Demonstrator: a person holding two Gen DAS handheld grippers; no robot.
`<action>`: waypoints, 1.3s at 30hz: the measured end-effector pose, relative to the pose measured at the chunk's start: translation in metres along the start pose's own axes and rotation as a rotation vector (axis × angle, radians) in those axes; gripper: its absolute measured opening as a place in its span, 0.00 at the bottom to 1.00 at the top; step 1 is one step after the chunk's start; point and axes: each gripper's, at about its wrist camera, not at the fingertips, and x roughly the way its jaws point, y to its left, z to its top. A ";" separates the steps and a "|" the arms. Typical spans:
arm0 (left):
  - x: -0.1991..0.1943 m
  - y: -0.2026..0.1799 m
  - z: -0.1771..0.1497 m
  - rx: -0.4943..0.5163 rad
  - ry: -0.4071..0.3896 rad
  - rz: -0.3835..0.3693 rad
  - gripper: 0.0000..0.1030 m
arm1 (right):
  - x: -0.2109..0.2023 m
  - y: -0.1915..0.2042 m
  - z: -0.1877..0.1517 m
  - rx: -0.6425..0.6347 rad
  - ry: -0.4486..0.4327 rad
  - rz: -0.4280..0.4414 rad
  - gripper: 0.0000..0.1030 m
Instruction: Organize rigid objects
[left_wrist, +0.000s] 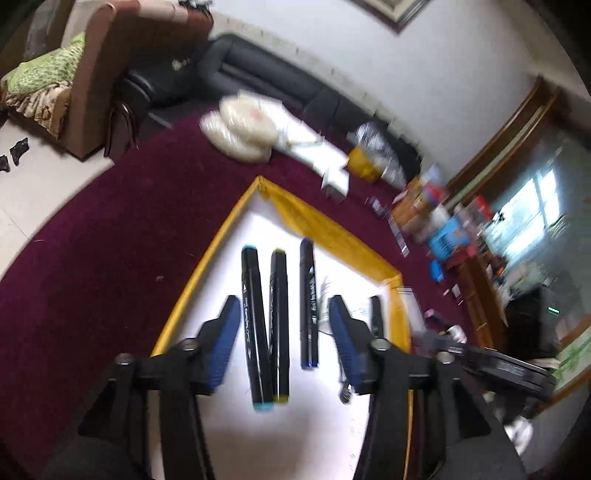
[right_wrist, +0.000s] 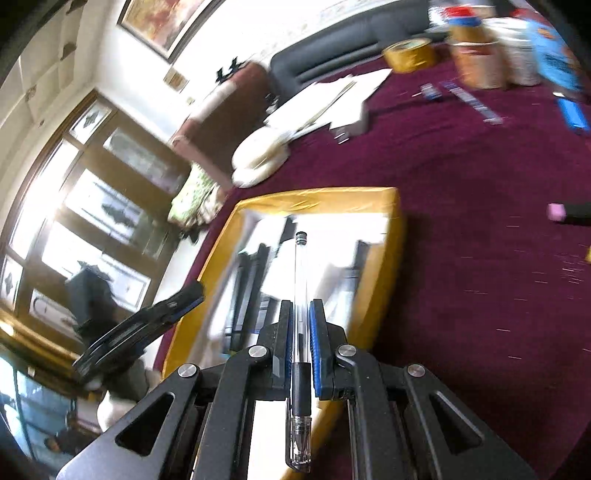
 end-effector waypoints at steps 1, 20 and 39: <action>-0.012 0.002 -0.002 0.001 -0.032 -0.006 0.55 | 0.010 0.009 0.001 -0.009 0.019 0.011 0.08; -0.072 0.066 -0.031 -0.071 -0.176 0.109 0.60 | 0.152 0.079 0.004 0.045 0.181 0.055 0.08; -0.050 -0.022 -0.049 0.109 -0.087 0.070 0.68 | -0.024 -0.013 -0.001 -0.048 -0.112 -0.128 0.39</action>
